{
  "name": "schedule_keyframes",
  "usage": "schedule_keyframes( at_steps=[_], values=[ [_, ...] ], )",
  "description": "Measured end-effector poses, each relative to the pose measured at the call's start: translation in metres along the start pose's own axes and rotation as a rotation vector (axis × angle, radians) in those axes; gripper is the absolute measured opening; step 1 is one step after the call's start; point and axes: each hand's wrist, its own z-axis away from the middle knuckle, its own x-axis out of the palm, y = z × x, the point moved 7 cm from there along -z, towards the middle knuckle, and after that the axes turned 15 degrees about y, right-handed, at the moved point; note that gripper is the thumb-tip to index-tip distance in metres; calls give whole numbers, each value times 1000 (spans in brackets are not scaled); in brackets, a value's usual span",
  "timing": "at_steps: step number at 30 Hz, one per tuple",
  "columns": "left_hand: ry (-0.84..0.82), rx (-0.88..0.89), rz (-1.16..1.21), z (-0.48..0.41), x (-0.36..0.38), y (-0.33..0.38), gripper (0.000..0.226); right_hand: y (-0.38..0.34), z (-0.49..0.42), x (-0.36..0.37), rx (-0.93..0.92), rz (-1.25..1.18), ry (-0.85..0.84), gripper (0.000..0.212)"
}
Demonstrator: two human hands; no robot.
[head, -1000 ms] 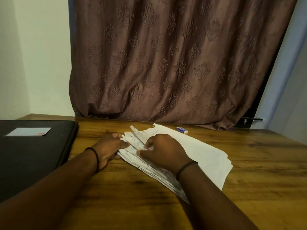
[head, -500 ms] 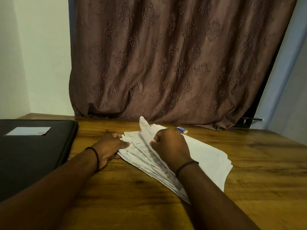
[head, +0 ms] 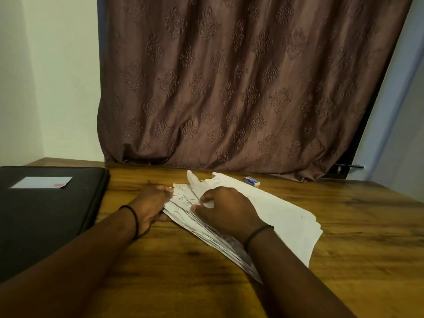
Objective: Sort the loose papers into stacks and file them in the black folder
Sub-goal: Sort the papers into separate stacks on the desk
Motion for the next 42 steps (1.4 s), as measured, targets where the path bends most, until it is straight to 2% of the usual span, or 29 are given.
schedule_keyframes(
  at_steps=[3,15,19,21,24,25,30,33,37,42],
  values=[
    [10,-5,13,2,0,1,17,-2,0,2,-38,69,-41,59],
    [7,-6,3,4,0,2,15,-4,0,2,-21,85,4,28],
    [-14,-13,35,7,1,2,14,2,-3,-9,41,88,131,26],
    [-32,-18,28,6,1,1,14,3,-3,-17,65,76,203,33],
    [-32,-27,12,3,0,-1,12,4,-1,-21,64,31,235,60],
    [-27,-28,7,3,0,-1,11,3,0,-22,48,17,243,62],
    [-32,-56,50,1,0,-2,14,0,-2,-14,-3,53,138,27],
    [-35,-59,61,2,-1,-1,18,-5,0,-6,-15,32,84,32],
    [-44,-63,69,3,-1,0,18,-7,1,3,-23,114,-11,55],
    [-51,-54,71,5,0,1,18,-5,1,4,-27,106,25,36]
  ],
)
